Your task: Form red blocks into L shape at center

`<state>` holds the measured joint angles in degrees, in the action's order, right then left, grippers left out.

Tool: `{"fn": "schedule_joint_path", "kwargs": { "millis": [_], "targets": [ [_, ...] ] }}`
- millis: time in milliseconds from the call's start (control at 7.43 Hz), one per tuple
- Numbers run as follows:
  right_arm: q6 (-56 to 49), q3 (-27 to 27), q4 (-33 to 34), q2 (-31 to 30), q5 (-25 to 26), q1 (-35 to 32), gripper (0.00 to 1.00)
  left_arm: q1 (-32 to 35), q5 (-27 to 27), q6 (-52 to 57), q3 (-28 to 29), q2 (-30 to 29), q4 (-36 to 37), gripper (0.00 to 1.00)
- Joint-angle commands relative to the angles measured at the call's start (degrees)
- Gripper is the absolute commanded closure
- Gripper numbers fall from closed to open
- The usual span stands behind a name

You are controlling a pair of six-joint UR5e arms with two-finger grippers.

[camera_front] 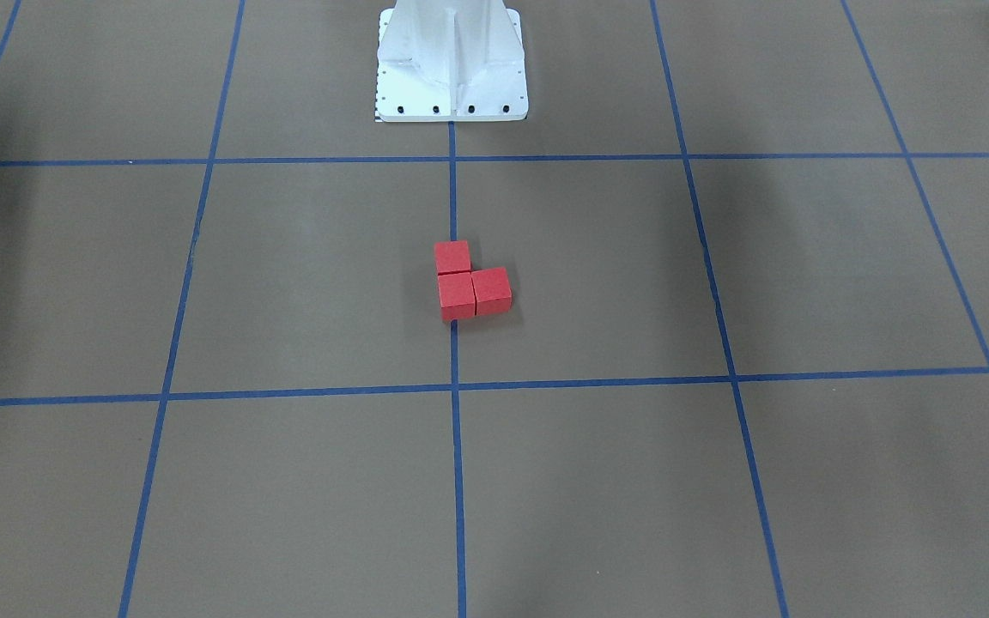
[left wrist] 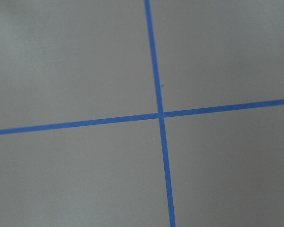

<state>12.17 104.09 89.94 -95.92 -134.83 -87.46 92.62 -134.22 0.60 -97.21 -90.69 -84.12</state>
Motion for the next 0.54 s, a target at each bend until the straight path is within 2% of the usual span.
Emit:
{"fn": "schedule_joint_path", "kwargs": {
  "millis": [0, 404],
  "targets": [
    [0.22, -1.24, -0.11, -0.41, -0.71, 1.23, 0.0, 0.02, -2.45, -1.56, 0.18, 3.32, -5.68, 0.0],
    [0.57, -1.96, -4.5, -0.32, 1.57, 1.86, 0.0, 0.02, -5.09, -4.7, 0.0, 0.54, -4.74, 0.0]
  ]
}}
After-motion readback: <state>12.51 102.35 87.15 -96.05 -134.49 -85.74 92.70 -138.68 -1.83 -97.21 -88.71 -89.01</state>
